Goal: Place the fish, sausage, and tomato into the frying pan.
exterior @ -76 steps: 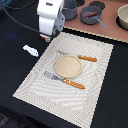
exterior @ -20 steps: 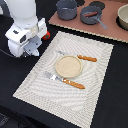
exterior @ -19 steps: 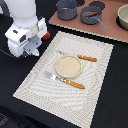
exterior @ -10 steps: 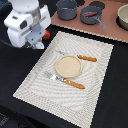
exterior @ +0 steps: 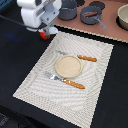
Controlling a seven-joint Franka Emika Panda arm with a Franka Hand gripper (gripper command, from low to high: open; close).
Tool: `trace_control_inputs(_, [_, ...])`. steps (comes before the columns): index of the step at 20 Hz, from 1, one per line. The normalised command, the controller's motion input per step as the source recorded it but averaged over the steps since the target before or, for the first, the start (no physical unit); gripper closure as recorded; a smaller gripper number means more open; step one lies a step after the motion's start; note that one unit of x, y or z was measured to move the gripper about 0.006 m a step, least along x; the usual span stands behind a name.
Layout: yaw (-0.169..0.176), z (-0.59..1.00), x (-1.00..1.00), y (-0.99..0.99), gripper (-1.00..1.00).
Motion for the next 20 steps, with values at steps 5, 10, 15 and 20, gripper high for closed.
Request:
trace_control_inputs(5, [0.0, 0.89, 0.88, 0.56, 1.0])
trace_control_inputs(10, [0.0, 0.72, 0.84, 0.57, 1.0])
trace_control_inputs(15, [0.0, 0.58, 0.85, 0.58, 1.0])
trace_control_inputs(20, [0.0, 0.12, 0.77, 0.66, 1.0])
